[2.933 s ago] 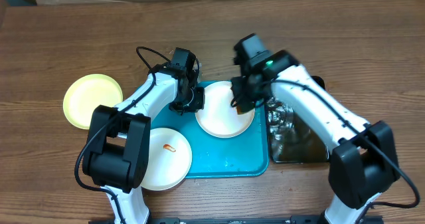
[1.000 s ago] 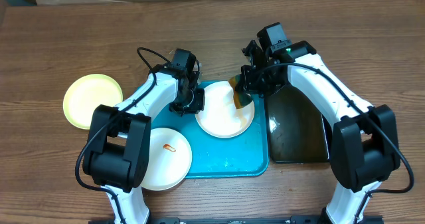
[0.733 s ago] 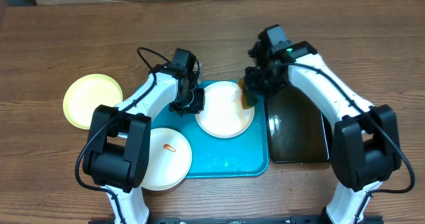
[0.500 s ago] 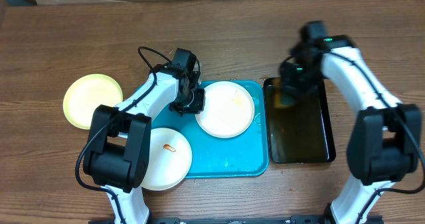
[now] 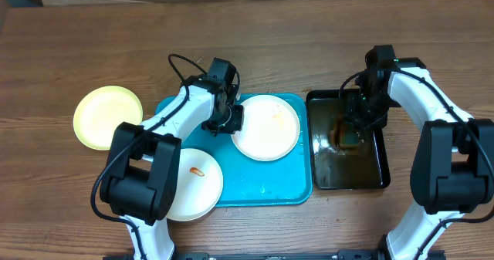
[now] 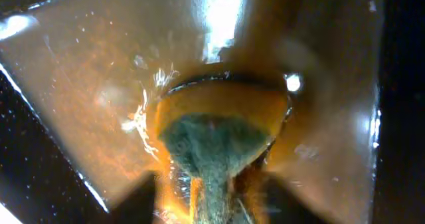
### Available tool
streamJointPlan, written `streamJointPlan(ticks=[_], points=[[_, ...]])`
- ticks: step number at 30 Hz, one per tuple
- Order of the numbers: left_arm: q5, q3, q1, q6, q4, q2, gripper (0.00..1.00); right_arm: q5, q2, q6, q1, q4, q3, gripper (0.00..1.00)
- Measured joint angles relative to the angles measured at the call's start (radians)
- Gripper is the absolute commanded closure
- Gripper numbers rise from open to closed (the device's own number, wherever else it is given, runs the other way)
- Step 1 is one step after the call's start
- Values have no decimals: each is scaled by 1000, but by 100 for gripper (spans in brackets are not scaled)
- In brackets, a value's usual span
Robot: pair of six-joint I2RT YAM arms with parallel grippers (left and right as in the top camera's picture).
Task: Clean dirty plates on tray and stack at the side
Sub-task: 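Return sponge to black tray, release it, lift right arm away, then lift white plate with left gripper and tip it over black tray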
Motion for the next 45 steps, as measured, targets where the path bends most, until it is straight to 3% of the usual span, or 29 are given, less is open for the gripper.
streamJointPlan(ticks=[5, 9, 13, 22, 29, 38, 45], points=[[-3, 23, -2, 0, -51, 3, 96, -12, 0, 0, -16, -124, 126, 23], [-36, 125, -2, 0, -238, 27, 96, -21, -6, 0, -71, -186, 269, 17], [-101, 325, -2, 0, -401, 35, 96, -26, -18, 4, -161, -204, 328, 0], [-230, 749, -76, 0, -540, 35, 96, -24, -20, 2, -397, -200, 330, 0], [-513, 833, -346, 0, -478, 35, 96, -23, -20, 2, -466, -146, 330, 0], [-1140, 834, -742, 89, -317, 49, 96, -24, -20, 1, -465, -118, 330, 0], [-1408, 834, -845, 194, -262, 79, 96, -24, -20, 2, -465, -117, 330, 0]])
